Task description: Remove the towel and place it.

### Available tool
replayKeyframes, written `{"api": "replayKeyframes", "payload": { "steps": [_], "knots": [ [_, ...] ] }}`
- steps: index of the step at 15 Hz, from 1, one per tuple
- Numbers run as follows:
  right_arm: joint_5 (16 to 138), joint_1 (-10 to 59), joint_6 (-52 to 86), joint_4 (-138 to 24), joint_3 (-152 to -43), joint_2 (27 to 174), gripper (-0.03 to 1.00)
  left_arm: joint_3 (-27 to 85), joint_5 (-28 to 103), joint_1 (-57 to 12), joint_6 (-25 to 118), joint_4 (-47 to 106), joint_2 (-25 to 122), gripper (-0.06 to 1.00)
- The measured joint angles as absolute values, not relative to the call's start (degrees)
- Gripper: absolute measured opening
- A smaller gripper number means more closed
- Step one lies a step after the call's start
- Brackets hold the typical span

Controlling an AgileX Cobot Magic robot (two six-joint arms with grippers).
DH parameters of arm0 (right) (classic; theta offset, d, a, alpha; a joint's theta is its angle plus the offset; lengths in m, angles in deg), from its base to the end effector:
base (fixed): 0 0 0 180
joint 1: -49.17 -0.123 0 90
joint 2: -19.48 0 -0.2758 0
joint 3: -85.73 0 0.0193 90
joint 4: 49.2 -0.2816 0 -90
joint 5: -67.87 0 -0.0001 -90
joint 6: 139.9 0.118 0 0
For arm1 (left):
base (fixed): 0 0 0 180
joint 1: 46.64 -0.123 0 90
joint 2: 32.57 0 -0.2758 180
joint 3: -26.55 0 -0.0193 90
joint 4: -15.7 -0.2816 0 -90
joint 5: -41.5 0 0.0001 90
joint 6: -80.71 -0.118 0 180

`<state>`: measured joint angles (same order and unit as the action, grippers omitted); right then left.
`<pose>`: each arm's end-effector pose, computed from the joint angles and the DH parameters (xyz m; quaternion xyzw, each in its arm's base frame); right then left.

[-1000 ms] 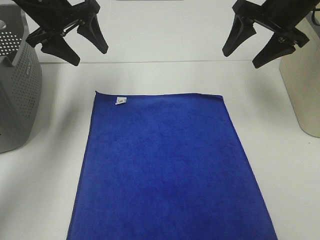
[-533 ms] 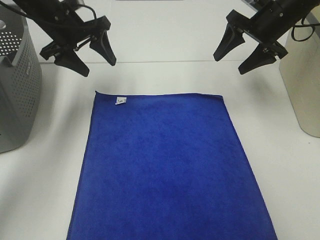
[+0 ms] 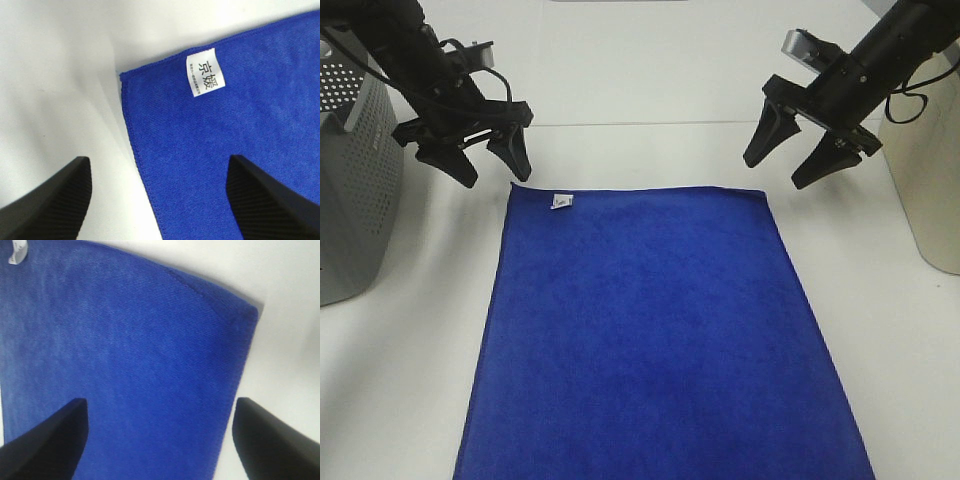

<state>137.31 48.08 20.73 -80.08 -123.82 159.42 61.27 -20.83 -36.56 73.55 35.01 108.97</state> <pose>0.4863 0.0660 0.1172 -0.0795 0.9651 0.2460 0.0410 0.5009 -0.1242 0.1212 0.0843 0.9798 -0.1576 0.0892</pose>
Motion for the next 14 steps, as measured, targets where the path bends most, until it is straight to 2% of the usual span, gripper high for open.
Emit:
{"api": "replayKeyframes", "payload": {
  "steps": [11, 14],
  "knots": [
    [128.20, 48.08, 15.17, -77.22, -123.88, 166.24, 0.77, 61.27, -13.16, -36.84, 73.55, 34.96, 114.07, 0.69],
    [127.17, 48.13, 15.52, -76.36, -124.00, 166.41, 0.77, 61.27, -14.07, -39.19, 73.55, 34.96, 114.07, 0.69]
  ]
}}
